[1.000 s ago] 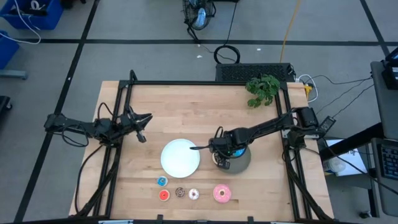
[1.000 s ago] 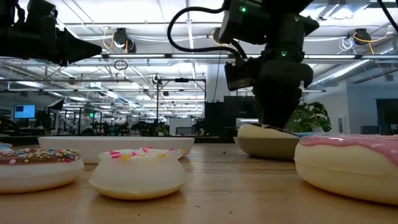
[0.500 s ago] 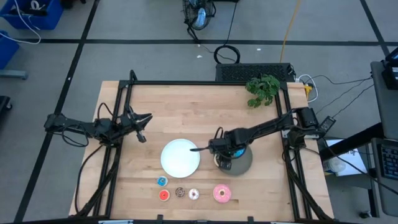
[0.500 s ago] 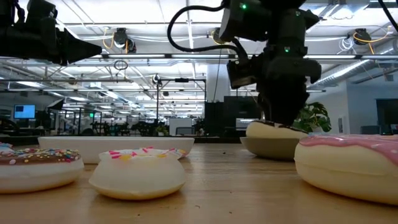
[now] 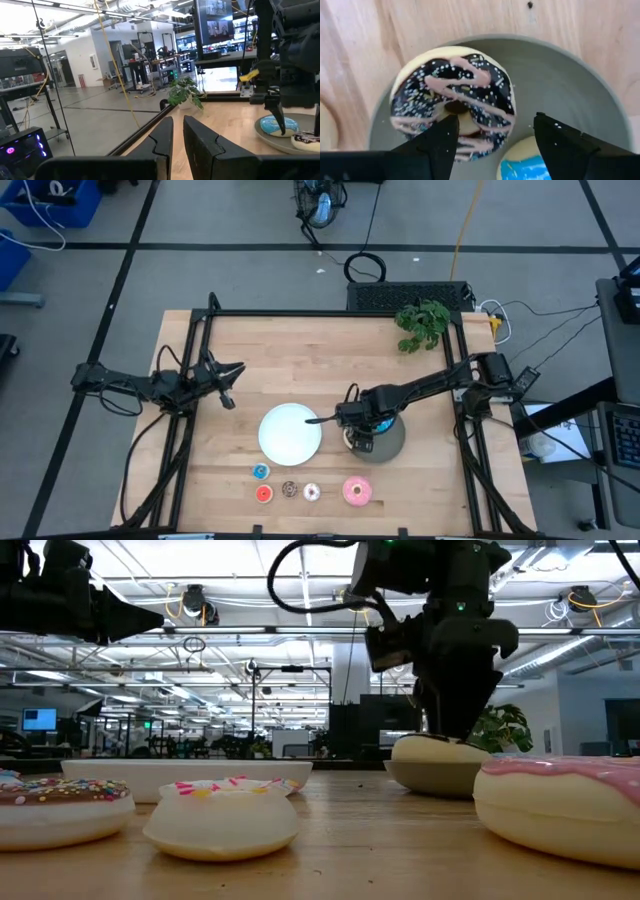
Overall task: Pick & Place donuts
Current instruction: Put the big pink donut on the gray plate
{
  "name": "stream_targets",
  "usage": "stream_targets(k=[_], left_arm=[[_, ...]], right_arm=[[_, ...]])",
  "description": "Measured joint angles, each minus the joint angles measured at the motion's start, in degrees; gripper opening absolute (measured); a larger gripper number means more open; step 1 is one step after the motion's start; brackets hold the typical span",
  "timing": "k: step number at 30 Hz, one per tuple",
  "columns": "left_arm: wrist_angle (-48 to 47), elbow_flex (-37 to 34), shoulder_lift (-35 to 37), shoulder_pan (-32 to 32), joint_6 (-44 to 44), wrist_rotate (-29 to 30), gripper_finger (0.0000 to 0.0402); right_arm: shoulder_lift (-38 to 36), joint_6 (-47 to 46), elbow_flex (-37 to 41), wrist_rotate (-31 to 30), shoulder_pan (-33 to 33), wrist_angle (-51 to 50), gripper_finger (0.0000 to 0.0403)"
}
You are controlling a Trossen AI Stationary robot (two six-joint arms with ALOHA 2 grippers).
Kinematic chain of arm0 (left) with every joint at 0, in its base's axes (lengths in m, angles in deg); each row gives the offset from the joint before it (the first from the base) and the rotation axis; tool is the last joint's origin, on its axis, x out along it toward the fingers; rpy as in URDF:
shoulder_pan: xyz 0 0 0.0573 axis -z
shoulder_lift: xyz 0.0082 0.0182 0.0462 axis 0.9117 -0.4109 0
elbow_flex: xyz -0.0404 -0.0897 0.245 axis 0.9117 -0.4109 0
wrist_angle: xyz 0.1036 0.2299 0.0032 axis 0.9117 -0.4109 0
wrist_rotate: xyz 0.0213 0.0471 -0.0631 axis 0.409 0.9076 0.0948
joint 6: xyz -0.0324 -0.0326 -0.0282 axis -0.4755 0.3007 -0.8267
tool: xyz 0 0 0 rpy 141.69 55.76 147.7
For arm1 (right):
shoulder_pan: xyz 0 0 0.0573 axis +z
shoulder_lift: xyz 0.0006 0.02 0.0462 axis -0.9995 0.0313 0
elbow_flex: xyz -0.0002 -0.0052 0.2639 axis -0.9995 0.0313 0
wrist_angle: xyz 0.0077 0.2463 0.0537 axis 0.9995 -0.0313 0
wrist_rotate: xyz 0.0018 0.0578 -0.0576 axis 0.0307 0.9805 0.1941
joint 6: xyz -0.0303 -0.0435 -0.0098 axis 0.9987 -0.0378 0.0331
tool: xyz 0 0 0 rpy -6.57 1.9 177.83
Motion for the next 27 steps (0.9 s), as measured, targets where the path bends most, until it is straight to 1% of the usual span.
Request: stream_targets(k=[4, 7, 10, 13, 15, 18, 22, 25, 27], left_arm=[[0.1, 0.0, 0.0, 0.0, 0.0, 0.0, 0.0051], [0.3, 0.0, 0.0, 0.0, 0.1, 0.0, 0.0051], [0.6, 0.0, 0.0, 0.0, 0.1, 0.0, 0.0051], [0.6, 0.0, 0.0, 0.0, 0.1, 0.0, 0.0051], [0.5, 0.0, 0.0, 0.0, -0.1, 0.0, 0.0051], [0.5, 0.0, 0.0, 0.0, -0.3, 0.0, 0.0051], [0.7, 0.0, 0.0, 0.0, -0.3, 0.0, 0.0051], [1.2, 0.0, 0.0, 0.0, -0.3, 0.0, 0.0051], [1.3, 0.0, 0.0, 0.0, -0.3, 0.0, 0.0051]], right_arm=[[-3.5, -0.4, -1.9, -1.2, 0.4, -2.8, 0.0242], [-7.1, -1.6, -5.0, -4.9, 2.0, -7.6, 0.0242], [-10.5, -3.2, -8.0, -9.2, 5.0, -11.6, 0.0242], [-13.5, -5.3, -9.2, -11.6, 8.7, -11.6, 0.0238], [-14.6, -7.3, -9.3, -12.6, 11.3, -10.8, 0.0227], [-14.4, -11.0, -9.3, -14.3, 15.6, -10.3, 0.0197], [-12.7, -14.9, -9.3, -14.8, 20.2, -9.5, 0.0136], [-10.9, -15.1, -9.3, -14.6, 22.8, -8.5, 0.0081], [-9.6, -13.3, -9.3, -13.4, 24.2, -7.4, 0.0045]])
